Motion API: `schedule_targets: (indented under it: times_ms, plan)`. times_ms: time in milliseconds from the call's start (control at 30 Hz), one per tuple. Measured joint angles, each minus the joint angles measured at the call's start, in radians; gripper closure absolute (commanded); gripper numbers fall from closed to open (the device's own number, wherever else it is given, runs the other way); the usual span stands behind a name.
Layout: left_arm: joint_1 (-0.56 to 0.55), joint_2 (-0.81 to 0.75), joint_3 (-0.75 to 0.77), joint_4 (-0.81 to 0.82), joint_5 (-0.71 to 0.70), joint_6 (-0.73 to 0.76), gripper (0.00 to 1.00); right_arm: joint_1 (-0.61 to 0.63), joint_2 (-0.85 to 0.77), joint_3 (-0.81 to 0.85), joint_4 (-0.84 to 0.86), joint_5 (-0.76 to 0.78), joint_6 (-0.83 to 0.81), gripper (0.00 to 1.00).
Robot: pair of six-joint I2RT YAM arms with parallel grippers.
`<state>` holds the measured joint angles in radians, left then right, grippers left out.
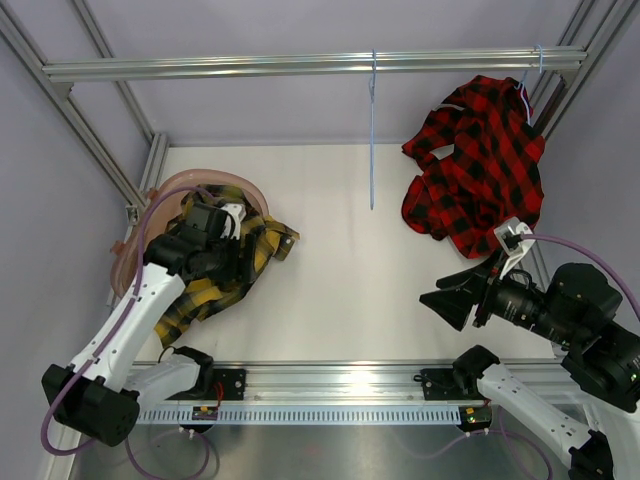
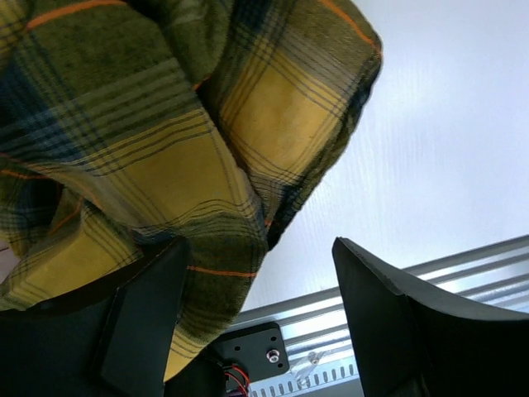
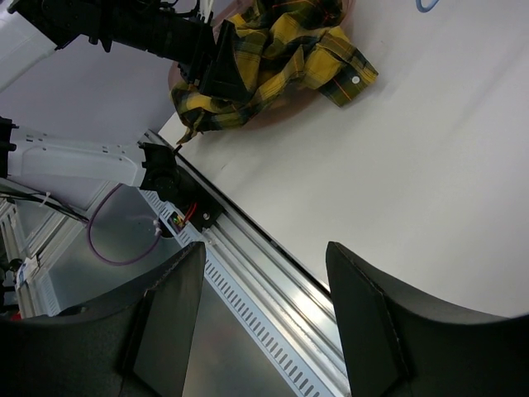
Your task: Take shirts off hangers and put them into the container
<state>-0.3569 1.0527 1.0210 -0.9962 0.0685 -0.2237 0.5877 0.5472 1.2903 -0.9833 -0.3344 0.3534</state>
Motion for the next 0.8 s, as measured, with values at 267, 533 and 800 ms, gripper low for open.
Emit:
schedule_targets:
  times_ms: [267, 533, 800]
  plan:
    - [-0.005, -0.021, -0.018, 0.047, -0.148, -0.055, 0.27, 0.000, 0.000, -0.028, 0.026, -0.009, 0.002, 0.31]
    - [-0.006, 0.068, -0.018, 0.095, -0.253, -0.092, 0.26, 0.000, -0.013, -0.032, 0.025, -0.012, 0.002, 0.31]
    - [0.031, 0.217, -0.004, 0.129, -0.289, -0.122, 1.00, 0.000, -0.027, -0.032, 0.017, -0.010, 0.002, 0.31]
